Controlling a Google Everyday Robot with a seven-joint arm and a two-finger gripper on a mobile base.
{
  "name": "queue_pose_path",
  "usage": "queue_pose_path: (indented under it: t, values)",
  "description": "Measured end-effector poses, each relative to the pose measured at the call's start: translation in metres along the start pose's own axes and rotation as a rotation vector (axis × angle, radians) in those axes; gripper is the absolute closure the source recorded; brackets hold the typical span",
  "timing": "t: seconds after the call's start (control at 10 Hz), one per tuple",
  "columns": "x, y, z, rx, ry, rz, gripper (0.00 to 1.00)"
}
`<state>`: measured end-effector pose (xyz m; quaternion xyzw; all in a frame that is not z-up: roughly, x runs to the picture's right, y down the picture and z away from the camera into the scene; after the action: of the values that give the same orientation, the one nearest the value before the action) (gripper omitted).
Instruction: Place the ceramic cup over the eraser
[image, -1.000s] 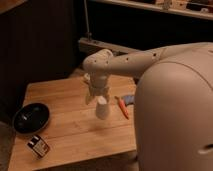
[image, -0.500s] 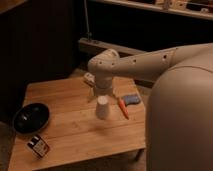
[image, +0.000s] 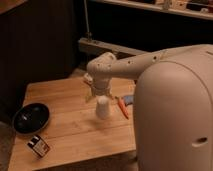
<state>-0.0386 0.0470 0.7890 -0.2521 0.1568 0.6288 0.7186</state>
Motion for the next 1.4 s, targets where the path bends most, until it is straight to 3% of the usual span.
queue_pose_path:
  t: [0.2,0.6,1.4]
  values:
    - [-0.010,-0.004,0.010,0.004,0.015,0.017,0.20]
    - [-0.003,-0.015,0.023,-0.009,0.065,0.063,0.20]
    - [-0.006,-0.012,0.043,-0.027,0.103,0.081,0.20]
